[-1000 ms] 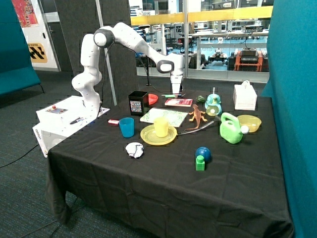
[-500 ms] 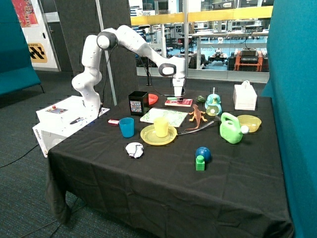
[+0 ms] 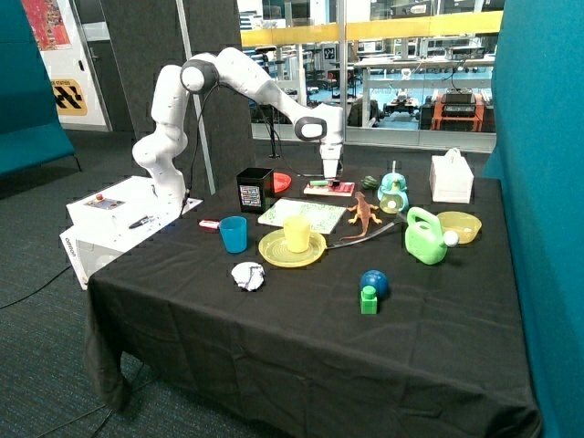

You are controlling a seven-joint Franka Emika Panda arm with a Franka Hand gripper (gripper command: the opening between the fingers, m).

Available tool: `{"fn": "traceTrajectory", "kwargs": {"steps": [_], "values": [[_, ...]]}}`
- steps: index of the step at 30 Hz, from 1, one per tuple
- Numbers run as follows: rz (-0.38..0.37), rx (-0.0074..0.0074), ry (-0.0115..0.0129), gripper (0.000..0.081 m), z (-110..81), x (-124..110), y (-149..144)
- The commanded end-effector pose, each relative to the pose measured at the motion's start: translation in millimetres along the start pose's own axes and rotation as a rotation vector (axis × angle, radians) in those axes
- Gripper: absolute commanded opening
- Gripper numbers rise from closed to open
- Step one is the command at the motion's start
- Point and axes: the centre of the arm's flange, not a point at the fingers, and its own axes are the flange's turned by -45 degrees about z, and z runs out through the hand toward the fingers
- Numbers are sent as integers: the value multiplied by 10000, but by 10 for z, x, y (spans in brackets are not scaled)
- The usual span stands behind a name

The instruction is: Put a highlighter on each book

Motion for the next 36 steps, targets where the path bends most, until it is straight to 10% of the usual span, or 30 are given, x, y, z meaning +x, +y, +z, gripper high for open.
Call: {"fn": "traceTrajectory", "kwargs": {"steps": [1, 30, 36], "values": [[37, 24, -33, 635, 1, -13, 67], [-344, 25, -33, 652, -396, -153, 164], [-125, 24, -33, 755, -569, -257, 262]]}}
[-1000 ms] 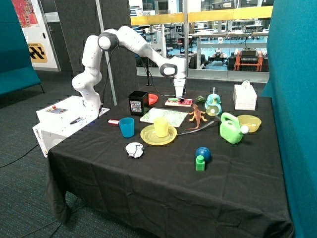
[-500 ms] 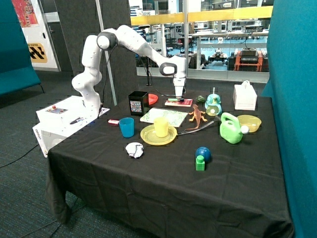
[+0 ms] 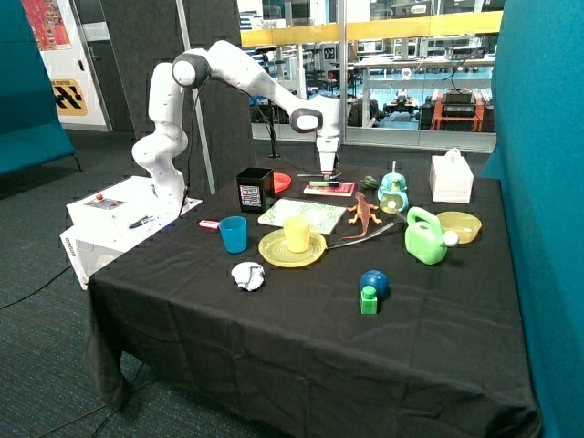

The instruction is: Put a highlighter on each book

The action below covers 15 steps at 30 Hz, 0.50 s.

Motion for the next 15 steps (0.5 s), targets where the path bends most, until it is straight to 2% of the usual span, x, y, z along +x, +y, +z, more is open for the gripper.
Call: {"fn": "traceTrajectory", "kwargs": {"steps": [1, 5, 15], "values": [[163, 26, 29, 772, -246, -126, 107], [348, 26, 29, 804, -327, -148, 200], [464, 26, 29, 805, -521, -163, 360]]}}
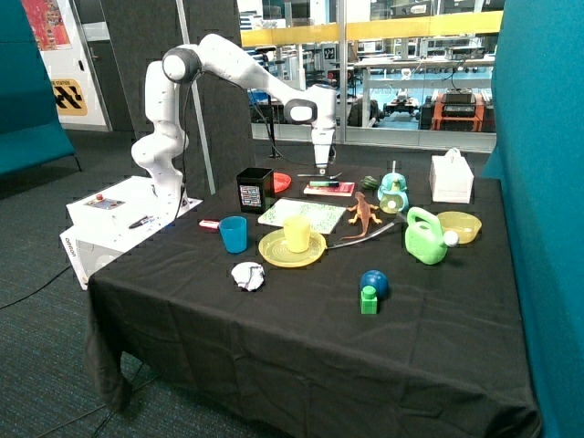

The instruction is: Put a highlighter on each book

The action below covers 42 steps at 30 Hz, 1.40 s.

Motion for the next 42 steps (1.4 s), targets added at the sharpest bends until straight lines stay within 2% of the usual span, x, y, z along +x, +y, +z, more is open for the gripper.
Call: {"fn": "traceTrajectory", "kwargs": {"steps": [1, 8, 17, 26, 28, 29, 32, 36, 42], "values": [[95, -1, -8, 803, -217, -25, 135], [-170, -1, -8, 800, -385, -41, 119], [-450, -1, -8, 730, -638, -212, 228], [-518, -1, -8, 659, -809, -605, 560], [-452, -1, -8, 699, -854, -740, 658], [-451, -1, -8, 676, -866, -777, 686], [-418, -1, -8, 685, -914, -914, 796], [-328, -1, -8, 637, -989, -1078, 953], [-226, -1, -8, 639, -1098, -1253, 1174]]}}
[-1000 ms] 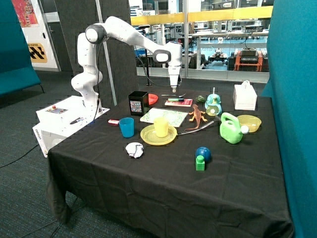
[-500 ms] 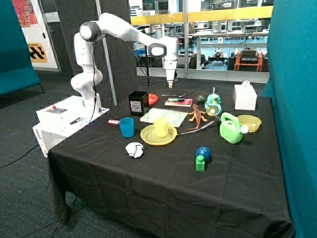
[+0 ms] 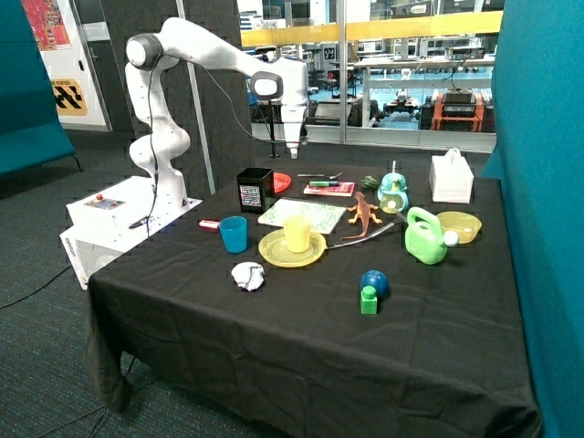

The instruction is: Put a highlighter on each book

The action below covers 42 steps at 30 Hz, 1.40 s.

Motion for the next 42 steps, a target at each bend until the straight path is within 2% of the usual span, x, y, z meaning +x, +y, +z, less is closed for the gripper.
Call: {"fn": "traceTrajectory", "kwargs": {"steps": [1, 9, 13, 26, 42], "values": [[125, -13, 14, 629, -192, -365, 360], [208, -13, 14, 579, -228, -605, 596], [237, -13, 14, 599, -204, -723, 719], [346, -13, 14, 593, -115, -1145, 1101], [996, -13, 15, 609, 50, -1554, 1605]]}}
